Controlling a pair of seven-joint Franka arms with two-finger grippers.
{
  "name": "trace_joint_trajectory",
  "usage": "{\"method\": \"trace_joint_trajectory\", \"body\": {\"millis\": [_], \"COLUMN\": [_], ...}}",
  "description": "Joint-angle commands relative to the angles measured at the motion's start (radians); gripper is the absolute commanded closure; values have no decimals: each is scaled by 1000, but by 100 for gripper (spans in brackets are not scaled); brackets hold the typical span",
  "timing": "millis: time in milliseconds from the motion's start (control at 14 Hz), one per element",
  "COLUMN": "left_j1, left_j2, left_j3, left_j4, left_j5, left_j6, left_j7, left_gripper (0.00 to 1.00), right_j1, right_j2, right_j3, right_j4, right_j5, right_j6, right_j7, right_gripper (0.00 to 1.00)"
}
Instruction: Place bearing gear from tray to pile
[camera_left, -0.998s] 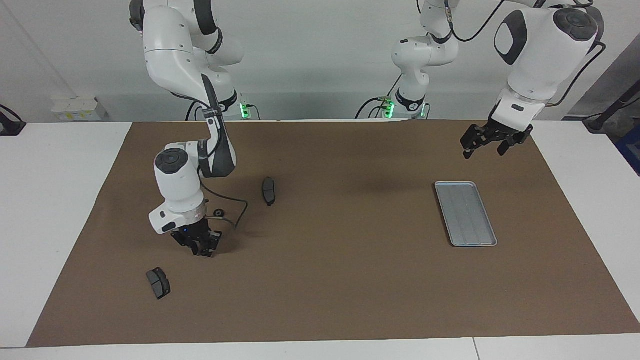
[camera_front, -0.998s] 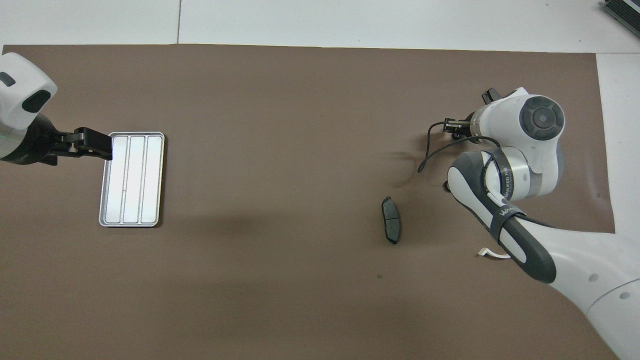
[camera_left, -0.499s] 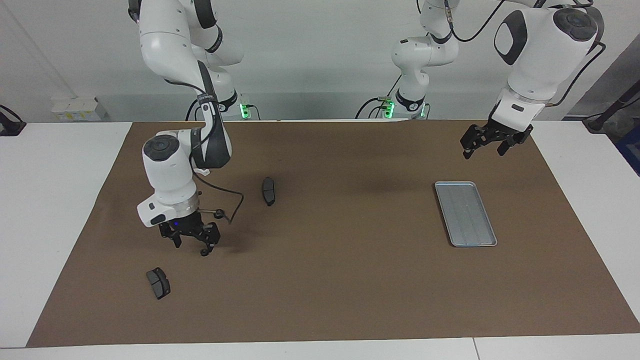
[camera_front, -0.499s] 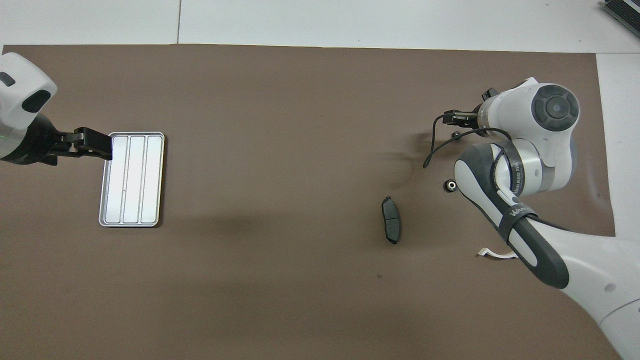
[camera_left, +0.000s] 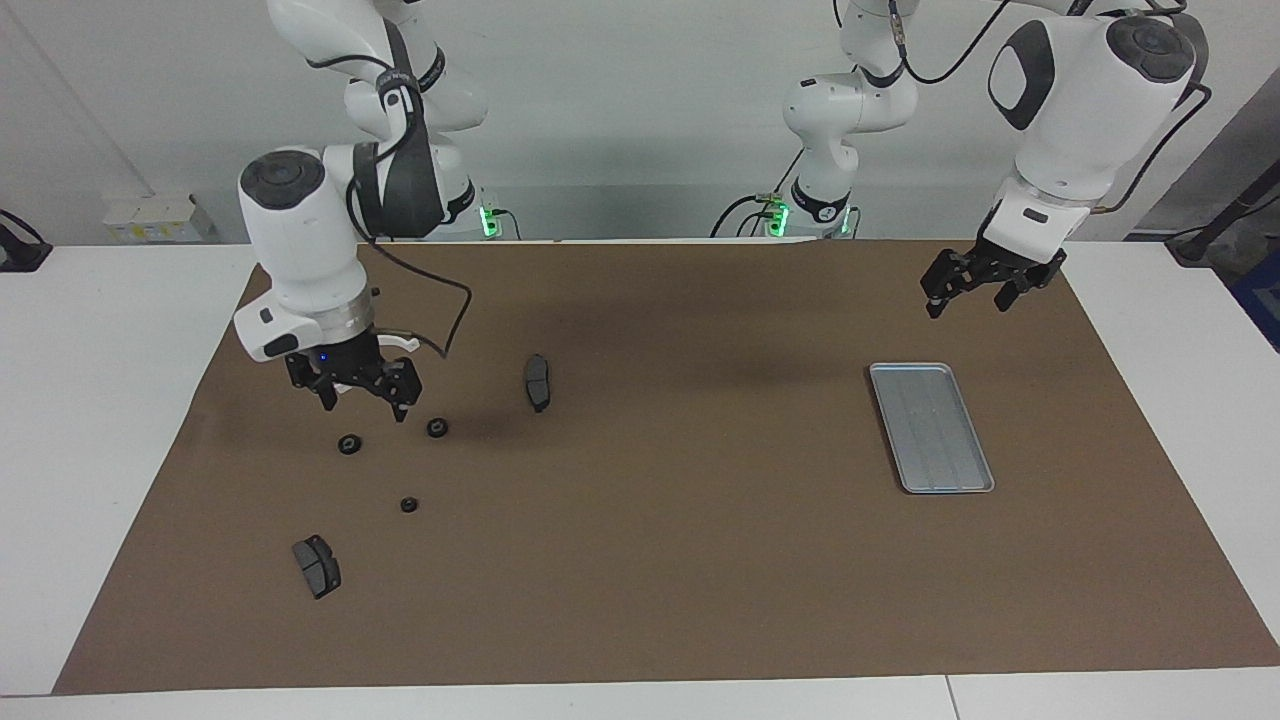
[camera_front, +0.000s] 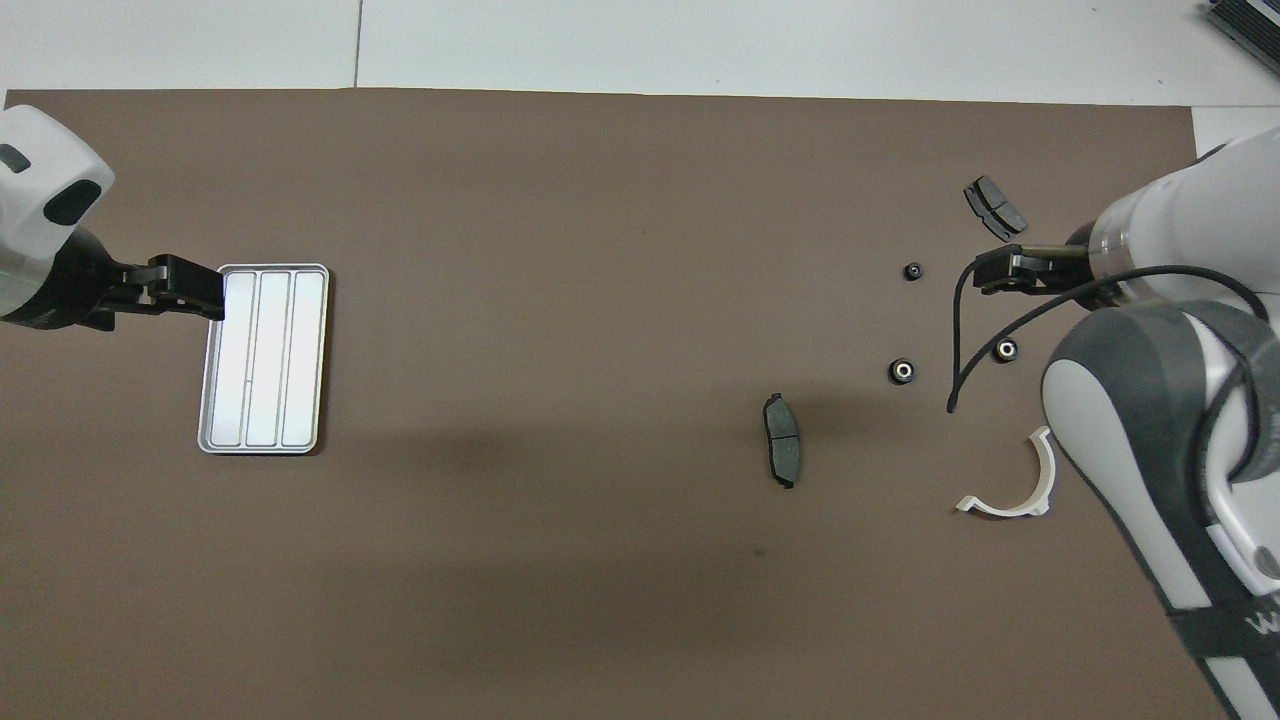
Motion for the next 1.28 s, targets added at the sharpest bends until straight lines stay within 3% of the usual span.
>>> {"method": "trace_joint_trajectory", "body": {"millis": [0,285,499,1211], "left_j1": [12,12,12,12], "left_j2": [-32,-32,-32,-32], "left_j3": [-6,-5,-5,-5], "left_j4": [-34,-34,-34,-34], "left_j5": [9,9,9,9], "left_j6": [9,9,9,9], "left_j7": [5,5,5,5], "left_gripper": [0,0,0,0], "right_j1": [-15,-50,-50,-72], "right_j2": [-13,-12,-45,-54], "right_j3": [2,2,2,-1], "right_j4": [90,181,172,138], "right_j5": [27,30,32,99], "right_j6": [-131,-260,-323,-286], "right_j7": [-51,-75,-76,-123], "right_gripper": [0,0,0,0]}}
